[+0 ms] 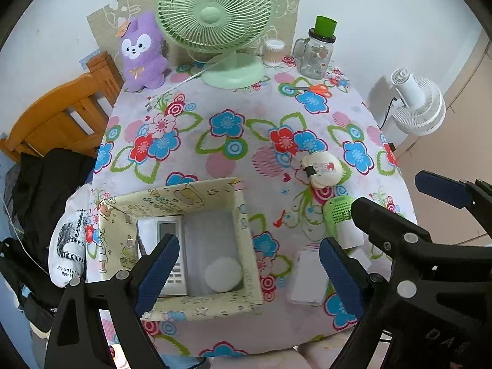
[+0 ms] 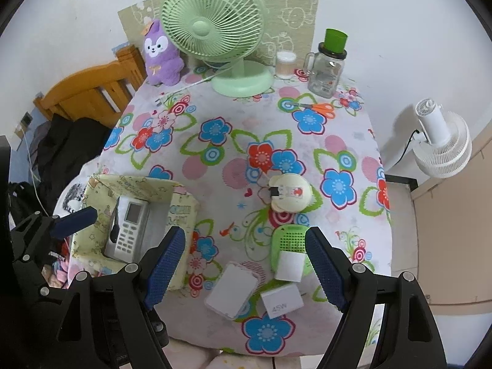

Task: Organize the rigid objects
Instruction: 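Withdraw both grippers from the box toward the white items on the cloth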

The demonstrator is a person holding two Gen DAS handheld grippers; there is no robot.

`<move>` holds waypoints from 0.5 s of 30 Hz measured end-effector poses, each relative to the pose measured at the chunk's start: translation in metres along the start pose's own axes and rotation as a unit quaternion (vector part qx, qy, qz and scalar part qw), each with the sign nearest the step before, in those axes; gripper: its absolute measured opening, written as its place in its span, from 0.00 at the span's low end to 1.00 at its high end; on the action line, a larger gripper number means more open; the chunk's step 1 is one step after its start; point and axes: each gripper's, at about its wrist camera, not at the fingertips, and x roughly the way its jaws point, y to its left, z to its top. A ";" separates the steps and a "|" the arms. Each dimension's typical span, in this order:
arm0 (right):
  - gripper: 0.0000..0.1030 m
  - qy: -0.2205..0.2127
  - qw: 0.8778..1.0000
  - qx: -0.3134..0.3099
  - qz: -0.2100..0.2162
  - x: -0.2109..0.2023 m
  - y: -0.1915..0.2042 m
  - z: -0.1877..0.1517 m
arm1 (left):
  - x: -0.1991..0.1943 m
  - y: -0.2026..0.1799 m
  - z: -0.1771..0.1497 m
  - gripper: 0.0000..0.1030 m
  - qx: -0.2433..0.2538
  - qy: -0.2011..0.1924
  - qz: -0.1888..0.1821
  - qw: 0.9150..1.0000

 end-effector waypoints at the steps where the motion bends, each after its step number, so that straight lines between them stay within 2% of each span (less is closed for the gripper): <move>1: 0.80 -0.001 1.000 0.001 0.001 0.000 -0.003 0.000 | 0.000 -0.004 0.000 0.91 -0.003 0.000 0.003 1.000; 15: 0.80 -0.038 0.999 -0.009 0.005 -0.011 -0.059 -0.012 | -0.002 -0.045 -0.003 0.91 -0.022 -0.021 0.004 1.000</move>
